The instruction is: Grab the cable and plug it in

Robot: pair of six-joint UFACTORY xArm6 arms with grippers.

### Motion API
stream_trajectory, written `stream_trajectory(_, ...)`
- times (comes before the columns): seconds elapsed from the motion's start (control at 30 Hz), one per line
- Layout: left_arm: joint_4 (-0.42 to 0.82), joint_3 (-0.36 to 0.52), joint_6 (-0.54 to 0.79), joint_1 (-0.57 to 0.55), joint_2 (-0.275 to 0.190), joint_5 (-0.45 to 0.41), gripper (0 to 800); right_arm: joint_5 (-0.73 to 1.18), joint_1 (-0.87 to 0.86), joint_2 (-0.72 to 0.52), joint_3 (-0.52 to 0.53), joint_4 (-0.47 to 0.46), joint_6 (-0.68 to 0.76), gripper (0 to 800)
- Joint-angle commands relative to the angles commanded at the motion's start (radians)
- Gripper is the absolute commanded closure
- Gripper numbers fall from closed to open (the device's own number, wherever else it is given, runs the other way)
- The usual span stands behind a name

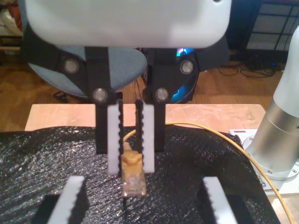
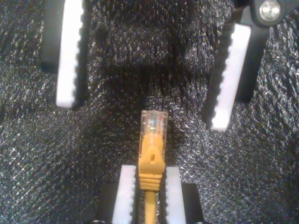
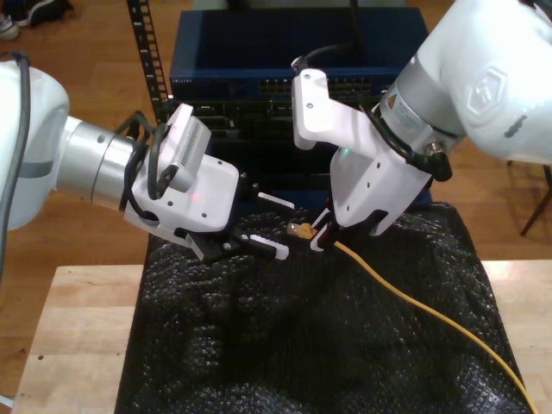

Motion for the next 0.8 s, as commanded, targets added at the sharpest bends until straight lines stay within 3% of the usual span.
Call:
stream_trajectory(0.27,-0.002,0.008,0.003,0.002,0.0,0.0,376,0.0,0.0,0.002,-0.006,0.0,0.0,796)
stream_trajectory(0.7,-0.011,0.011,-0.006,0.002,0.0,0.002,398,0.0,0.002,0.006,-0.005,0.0,0.0,794)
stream_trajectory(0.8,-0.012,0.011,-0.006,0.002,0.0,0.002,433,0.0,0.002,0.006,-0.005,0.0,0.0,796)
